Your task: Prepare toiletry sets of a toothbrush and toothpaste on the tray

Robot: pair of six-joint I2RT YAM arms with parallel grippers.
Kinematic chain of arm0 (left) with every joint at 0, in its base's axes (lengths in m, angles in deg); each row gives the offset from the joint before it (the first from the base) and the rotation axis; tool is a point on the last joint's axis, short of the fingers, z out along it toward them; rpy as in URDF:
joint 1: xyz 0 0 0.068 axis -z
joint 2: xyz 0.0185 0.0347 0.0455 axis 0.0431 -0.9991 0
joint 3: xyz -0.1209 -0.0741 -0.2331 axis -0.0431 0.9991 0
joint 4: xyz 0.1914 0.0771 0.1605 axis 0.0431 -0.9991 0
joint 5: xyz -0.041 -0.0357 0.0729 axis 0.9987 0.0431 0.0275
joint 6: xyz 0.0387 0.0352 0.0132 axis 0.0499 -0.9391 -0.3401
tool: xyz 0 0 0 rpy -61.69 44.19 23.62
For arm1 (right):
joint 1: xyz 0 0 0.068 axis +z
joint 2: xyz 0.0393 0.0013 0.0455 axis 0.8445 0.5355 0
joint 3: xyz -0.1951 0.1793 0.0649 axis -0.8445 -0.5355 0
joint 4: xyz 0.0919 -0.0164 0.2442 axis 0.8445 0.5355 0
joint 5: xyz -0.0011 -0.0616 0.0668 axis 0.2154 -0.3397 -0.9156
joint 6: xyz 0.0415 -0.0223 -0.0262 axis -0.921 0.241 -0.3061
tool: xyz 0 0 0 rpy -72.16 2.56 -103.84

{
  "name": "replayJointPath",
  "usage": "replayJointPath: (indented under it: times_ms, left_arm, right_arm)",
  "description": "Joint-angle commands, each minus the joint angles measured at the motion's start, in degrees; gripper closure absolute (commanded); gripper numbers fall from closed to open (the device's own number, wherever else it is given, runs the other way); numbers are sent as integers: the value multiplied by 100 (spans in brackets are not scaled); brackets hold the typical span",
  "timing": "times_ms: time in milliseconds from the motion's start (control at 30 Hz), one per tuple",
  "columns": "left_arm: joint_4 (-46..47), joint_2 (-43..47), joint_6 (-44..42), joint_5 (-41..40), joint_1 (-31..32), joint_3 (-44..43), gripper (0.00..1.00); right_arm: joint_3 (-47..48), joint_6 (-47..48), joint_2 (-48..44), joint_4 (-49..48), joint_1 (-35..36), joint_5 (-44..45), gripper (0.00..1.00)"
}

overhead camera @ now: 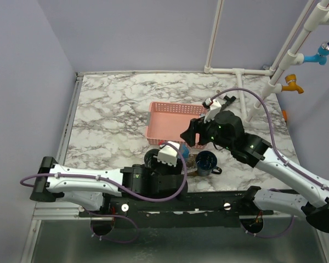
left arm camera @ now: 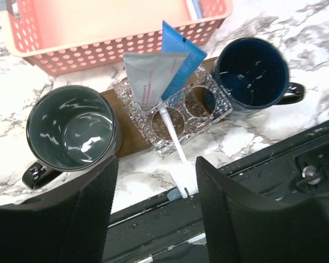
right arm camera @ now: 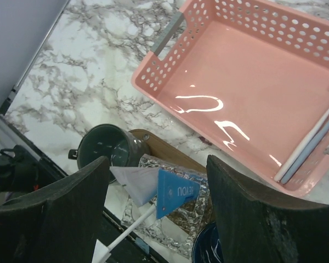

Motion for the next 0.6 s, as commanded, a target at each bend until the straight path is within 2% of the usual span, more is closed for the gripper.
replayJointPath:
  times_ms: [0, 333, 567]
  left_arm:
    - [613, 576, -564, 217, 26, 251, 38]
    - [1074, 1216, -1405, 841, -174, 274, 32]
    - [1206, 1811, -1748, 1573, -726, 456, 31]
  right_arm:
    - [418, -80, 360, 412, 25, 675, 27]
    - [902, -199, 1207, 864, 3, 1294, 33]
    - [1185, -364, 1824, 1131, -260, 1323, 41]
